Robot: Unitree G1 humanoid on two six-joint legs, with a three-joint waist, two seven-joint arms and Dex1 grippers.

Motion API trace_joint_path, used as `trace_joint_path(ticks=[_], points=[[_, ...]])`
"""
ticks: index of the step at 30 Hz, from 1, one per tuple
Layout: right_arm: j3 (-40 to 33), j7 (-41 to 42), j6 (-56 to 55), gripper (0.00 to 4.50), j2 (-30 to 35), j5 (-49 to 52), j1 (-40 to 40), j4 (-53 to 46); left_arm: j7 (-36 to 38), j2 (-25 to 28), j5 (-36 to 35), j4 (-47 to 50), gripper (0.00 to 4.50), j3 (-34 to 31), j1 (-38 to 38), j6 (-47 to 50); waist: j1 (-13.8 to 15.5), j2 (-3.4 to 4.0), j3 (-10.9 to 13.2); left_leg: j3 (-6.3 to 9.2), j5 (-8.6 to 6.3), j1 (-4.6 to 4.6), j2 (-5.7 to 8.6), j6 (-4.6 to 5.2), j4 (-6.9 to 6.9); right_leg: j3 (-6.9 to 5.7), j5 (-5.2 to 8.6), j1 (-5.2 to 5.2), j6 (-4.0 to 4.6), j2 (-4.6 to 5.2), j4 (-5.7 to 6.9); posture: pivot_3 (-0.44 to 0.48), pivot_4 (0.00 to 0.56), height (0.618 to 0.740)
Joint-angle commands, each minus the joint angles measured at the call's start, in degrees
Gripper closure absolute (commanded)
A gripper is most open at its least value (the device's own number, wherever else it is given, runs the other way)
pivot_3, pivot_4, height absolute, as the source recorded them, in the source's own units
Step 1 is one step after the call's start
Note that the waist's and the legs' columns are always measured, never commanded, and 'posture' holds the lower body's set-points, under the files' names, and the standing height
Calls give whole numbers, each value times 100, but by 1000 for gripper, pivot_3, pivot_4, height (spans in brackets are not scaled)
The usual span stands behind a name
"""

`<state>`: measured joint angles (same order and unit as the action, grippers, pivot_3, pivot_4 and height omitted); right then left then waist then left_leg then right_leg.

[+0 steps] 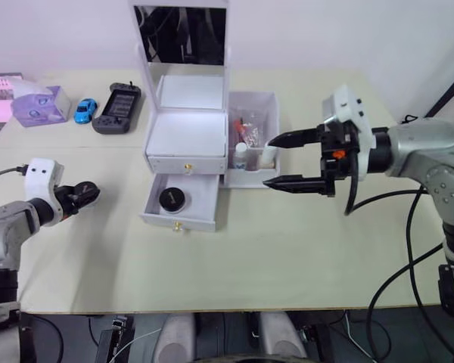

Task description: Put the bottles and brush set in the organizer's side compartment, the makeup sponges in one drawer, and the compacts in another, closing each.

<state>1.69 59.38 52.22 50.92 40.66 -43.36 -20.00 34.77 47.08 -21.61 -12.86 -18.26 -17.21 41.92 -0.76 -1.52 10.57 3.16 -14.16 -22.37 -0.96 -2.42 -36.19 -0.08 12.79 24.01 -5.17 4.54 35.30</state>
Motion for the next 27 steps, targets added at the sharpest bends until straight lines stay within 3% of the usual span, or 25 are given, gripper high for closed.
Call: trace_joint_path(ticks=[1,9,14,23,27], points=[[-157,10,-68,0,143,-51,-36,-112,-26,111,118,-62,1902,-76,-119,-147,0,0,0,1,0,0,0,0,-1,0,0,0,0,-1,1,0,150,740],[-108,37,-188,0,117,-179,-89,-43,123,307,-138,112,1902,-562,-654,-538,16,-2,0,3,1,-1,0,-1,-3,-1,0,0,1,-1,3,0,150,740],[-55,72,-298,0,71,-279,-118,35,275,557,-255,333,1902,-546,-1257,-448,6,-3,0,1,1,-4,1,-2,-2,-1,-1,-1,-1,0,-4,0,150,740],[-70,148,-380,0,65,-360,-84,41,2064,772,-1753,1872,1902,-66,-1840,358,-17,-3,1,1,1,-6,1,-2,0,-1,0,-1,-5,0,-5,0,150,740],[-155,92,-317,0,97,-320,-3,-61,2477,1078,-1753,2421,1902,646,-1833,657,-36,-1,2,1,1,-2,0,-2,0,0,1,0,-5,-3,-2,0,150,740]])
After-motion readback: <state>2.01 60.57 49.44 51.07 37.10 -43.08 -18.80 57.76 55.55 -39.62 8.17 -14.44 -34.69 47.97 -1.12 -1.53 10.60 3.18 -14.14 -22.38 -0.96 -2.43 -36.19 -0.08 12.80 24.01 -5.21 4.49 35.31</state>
